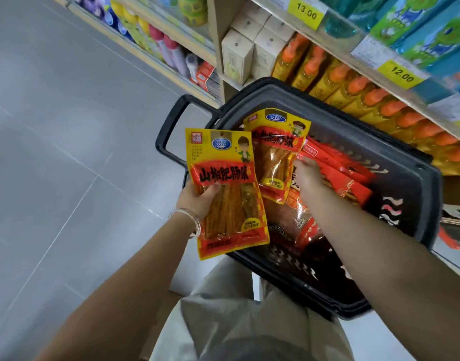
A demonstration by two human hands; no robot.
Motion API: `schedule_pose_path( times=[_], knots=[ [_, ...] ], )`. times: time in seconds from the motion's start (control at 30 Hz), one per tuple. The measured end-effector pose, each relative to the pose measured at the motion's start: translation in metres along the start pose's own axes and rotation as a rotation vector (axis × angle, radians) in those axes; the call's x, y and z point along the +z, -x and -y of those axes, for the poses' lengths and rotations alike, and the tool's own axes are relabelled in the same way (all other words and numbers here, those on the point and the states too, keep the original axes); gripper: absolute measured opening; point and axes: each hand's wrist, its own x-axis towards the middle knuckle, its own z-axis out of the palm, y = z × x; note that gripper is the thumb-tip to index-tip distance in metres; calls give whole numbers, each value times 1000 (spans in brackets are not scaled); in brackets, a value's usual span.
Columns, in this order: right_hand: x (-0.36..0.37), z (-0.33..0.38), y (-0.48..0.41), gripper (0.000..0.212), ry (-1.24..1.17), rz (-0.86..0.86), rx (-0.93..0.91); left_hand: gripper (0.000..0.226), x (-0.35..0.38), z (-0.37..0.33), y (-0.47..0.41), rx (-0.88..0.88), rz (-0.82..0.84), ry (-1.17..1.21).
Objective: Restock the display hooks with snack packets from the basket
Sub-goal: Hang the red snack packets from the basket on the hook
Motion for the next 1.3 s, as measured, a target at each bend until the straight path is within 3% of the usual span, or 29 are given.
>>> schedule_pose_path(
  times=[0.1, 0.23, 0.4, 0.5, 0.53, 0.67, 0.77, 0.87, 1.0, 1.13, 1.23, 1.3],
  knots=[
    [16, 2, -14, 17, -35, -26, 78, 14, 1, 1, -2, 12, 12, -11],
    [30, -2, -10, 45, 47, -48, 73, 12, 3, 2, -3, 17, -5, -19],
    [22, -22, 19, 43, -8, -1, 27, 11, 5, -6, 0, -21, -18, 104],
    [0, -40, 39, 77, -25, -25, 31, 14, 1, -16, 2, -94, -55, 252],
    [-10, -46, 48, 82, -45, -40, 52, 17, 0, -18, 3, -112, -66, 286],
    [-54, -71, 81, 64, -231, -92, 50, 48, 2, -31, 19, -89, -32, 407],
    [-92, -83, 107, 81, -271, -161, 48, 71, 18, -46, 42, 41, -26, 308],
    [-138, -94, 135, 62, -342, -221, -58, 81, 47, -63, 80, 167, -3, 189],
    [-215, -117, 177, 39, -496, -310, -200, 64, 102, -79, 147, 381, 50, 161],
    [-300, -157, 221, 35, -681, -509, -307, 45, 169, -81, 229, 563, 184, 151],
    [-361, -198, 260, 29, -746, -665, -395, 3, 221, -74, 290, 736, 308, 105],
    [-401, -229, 280, 26, -764, -737, -448, 8, 258, -65, 329, 839, 408, 65]
  ],
)
